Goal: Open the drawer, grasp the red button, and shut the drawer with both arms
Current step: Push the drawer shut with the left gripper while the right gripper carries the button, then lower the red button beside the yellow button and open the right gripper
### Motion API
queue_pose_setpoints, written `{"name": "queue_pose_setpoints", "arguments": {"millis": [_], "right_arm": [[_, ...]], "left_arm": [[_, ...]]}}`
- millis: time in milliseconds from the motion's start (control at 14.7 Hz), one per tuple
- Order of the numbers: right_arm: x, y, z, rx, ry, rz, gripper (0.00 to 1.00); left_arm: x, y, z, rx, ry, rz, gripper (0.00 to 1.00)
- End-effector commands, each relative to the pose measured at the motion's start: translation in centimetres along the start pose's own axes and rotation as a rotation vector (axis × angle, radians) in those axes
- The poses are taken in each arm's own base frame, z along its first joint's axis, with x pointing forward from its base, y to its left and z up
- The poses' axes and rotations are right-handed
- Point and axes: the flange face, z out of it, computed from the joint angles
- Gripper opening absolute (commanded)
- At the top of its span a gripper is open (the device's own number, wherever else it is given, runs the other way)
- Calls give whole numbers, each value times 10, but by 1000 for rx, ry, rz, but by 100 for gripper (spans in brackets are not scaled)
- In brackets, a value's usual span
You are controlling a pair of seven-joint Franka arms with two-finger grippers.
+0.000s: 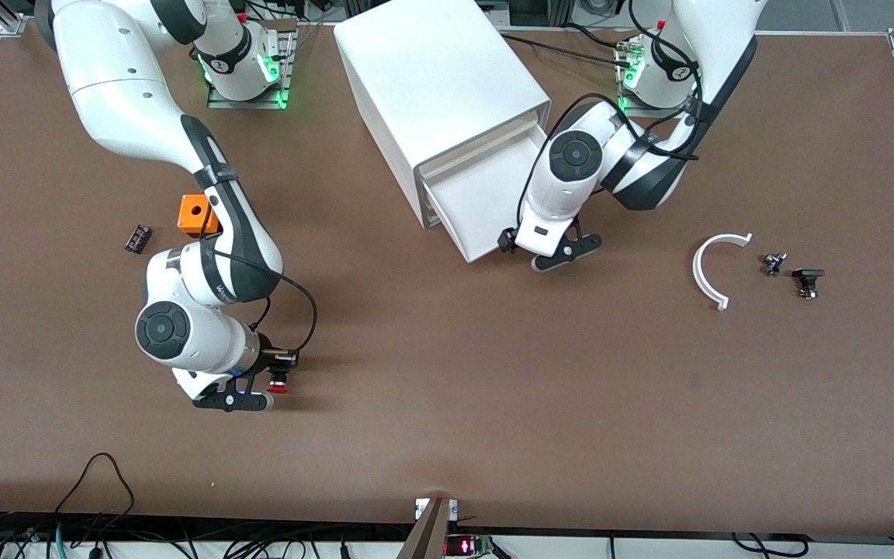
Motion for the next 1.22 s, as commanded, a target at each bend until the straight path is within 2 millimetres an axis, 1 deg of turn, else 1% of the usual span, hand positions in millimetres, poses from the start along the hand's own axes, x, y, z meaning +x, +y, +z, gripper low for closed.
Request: {"name": "queue_pose_setpoints", "arguments": {"millis": [0,68,136,272,340,408,476,544,612,680,748,816,883,951,1087,1155], "right_arm": [[-4,19,23,19,-7,-60,0],[-4,20,31,18,-14,-62,0],[-5,21,39,17,-20,-64,0],[-6,22,44,16,-28,-62,0],[-6,22,48,15,-32,-61,8],[-6,22,50,15,-35,-61,41],[-6,22,52,14,-37,-61,77],[-5,24,50,14,-33,-58,99],[-3,28,46,13,-25,-60,100],[1,37,41,14,-17,-47,100],[3,44,37,17,-12,-37,100],[6,51,33,18,-6,-29,100],[9,57,26,18,4,-23,100],[11,64,23,19,6,-12,100],[16,87,17,21,19,23,100],[19,99,8,22,31,36,100]], "left_arm": [[-27,13,1,13,-16,32,99],[-35,16,6,13,-40,36,99],[-40,18,7,9,-55,33,99],[-53,24,7,-3,-90,28,99],[-58,25,12,2,-113,18,99],[-66,26,18,24,-134,23,99],[-72,26,22,42,-149,33,99],[-74,26,23,46,-154,35,99],[-79,28,25,48,-160,39,99],[-85,30,28,52,-169,40,99],[-86,30,30,58,-173,21,99],[-90,31,30,64,-175,22,99],[-99,32,31,82,-185,37,99],[-103,33,29,92,-189,41,99],[-111,35,26,103,-197,56,99],[-114,37,24,100,-204,63,99]]}}
